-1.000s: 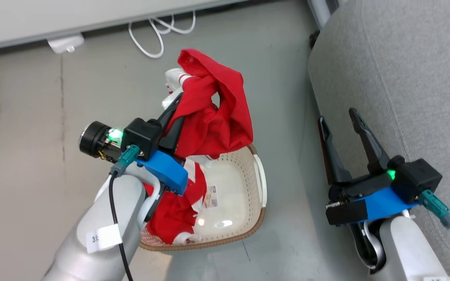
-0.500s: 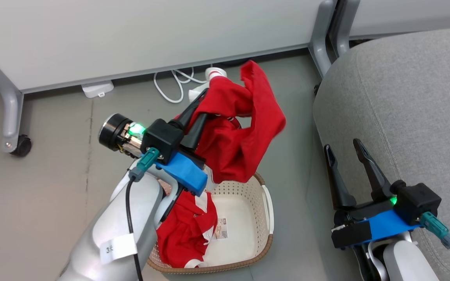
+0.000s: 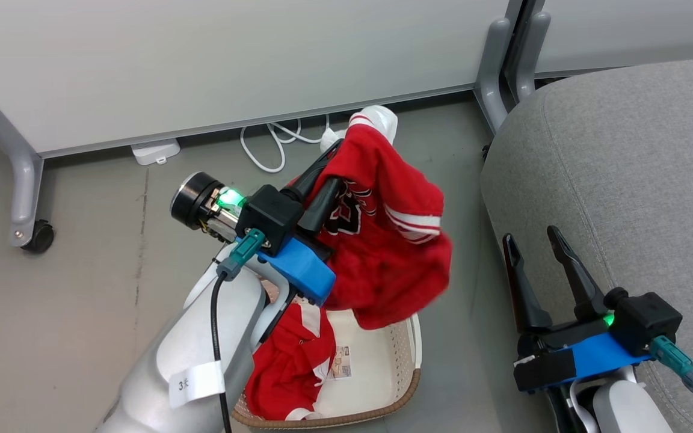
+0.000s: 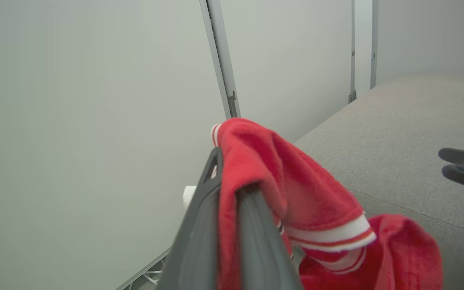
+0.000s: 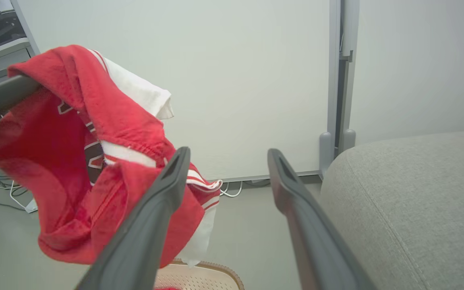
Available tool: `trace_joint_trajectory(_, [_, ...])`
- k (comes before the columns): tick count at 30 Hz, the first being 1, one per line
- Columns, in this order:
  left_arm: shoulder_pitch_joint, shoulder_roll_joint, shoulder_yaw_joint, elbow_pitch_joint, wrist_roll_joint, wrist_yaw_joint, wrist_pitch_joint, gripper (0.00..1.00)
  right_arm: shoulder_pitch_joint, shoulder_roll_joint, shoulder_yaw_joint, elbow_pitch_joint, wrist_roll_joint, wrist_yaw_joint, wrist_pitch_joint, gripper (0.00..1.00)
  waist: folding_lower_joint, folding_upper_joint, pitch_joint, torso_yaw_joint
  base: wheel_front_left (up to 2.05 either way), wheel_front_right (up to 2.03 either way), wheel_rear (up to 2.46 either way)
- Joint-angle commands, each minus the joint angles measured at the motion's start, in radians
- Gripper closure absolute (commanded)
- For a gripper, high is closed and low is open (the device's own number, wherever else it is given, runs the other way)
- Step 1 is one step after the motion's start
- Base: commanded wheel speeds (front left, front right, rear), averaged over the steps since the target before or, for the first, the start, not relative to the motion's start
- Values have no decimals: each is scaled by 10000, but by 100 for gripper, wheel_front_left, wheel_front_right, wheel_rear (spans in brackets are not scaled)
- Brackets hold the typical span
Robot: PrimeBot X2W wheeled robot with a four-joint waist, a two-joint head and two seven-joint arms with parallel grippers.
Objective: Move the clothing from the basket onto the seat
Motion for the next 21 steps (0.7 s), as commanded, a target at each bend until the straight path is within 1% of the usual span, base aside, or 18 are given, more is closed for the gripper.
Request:
trace_joint_trajectory(1, [-123, 20, -10, 13, -23, -59, -48, 100, 127, -40, -30, -51, 8, 5, -39, 0, 1, -1, 8, -1, 0, 0, 0])
trace_joint_trajectory(10, [-159, 39, -1, 13, -43, -73, -48, 100, 1, -38, 77, -96, -138, 5, -39, 0, 1, -1, 39, 12, 0, 0, 0])
trace_joint_trajectory(16, [-142, 36, -4, 18, -7, -58, -48, 100, -470, -38, 442, -147, -528, 5, -39, 0, 1, -1, 96, -39, 0, 0, 0])
trace_joint_trajectory(18, [-155, 17, -18, 35, 2, -62, -49, 100, -781, -38, 769, -135, -868, 5, -39, 0, 1, -1, 112, -55, 0, 0, 0])
trace_joint_trajectory(21, [-166, -9, -28, 35, -2, -64, -48, 100, -1038, -52, 1011, -103, -1046, 5, -39, 0, 1, -1, 120, -51, 0, 0, 0])
